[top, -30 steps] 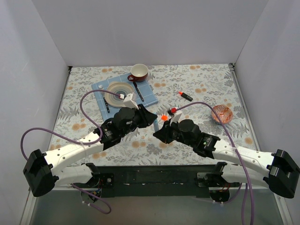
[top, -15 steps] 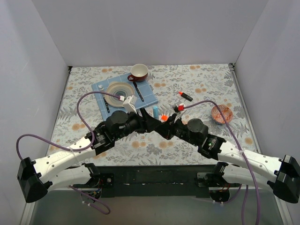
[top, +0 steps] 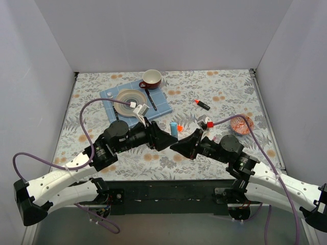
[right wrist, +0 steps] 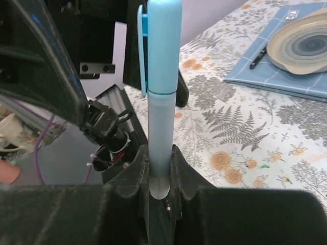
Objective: Insert the pens into the pen caps
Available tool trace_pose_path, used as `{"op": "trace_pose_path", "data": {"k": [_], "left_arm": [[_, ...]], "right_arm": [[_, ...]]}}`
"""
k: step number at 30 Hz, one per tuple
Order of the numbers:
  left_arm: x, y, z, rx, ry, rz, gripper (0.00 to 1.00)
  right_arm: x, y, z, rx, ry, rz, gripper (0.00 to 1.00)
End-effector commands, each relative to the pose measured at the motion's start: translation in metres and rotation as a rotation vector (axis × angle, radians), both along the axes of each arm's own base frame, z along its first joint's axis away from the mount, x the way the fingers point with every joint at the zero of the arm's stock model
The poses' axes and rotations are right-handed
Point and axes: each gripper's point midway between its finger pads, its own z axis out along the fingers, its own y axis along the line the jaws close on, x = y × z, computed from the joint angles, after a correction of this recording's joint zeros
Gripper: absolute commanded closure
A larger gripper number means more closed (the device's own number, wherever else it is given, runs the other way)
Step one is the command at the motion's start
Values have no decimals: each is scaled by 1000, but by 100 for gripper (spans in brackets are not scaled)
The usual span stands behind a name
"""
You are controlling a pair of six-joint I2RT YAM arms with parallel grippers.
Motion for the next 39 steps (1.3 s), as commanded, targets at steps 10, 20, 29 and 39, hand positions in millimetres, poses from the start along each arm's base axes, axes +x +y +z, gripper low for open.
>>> {"op": "trace_pose_path", "data": {"k": [10,20,29,39], "left_arm": [[-9,0,67,-127,-180,-52,33],[-11,-5,56,-115,-165,-77,62],[-38,-22,26,-132,-53,-265,100],[-46,-30,-17,-97,76,-326,100]], "right_arm": [[-42,2,20,89,-30,222,99],[-47,1,25,127,-33,246,99],[-27,-5,58,229,-51,118,99],[7,-19,134,273,-188,-77,99]]}}
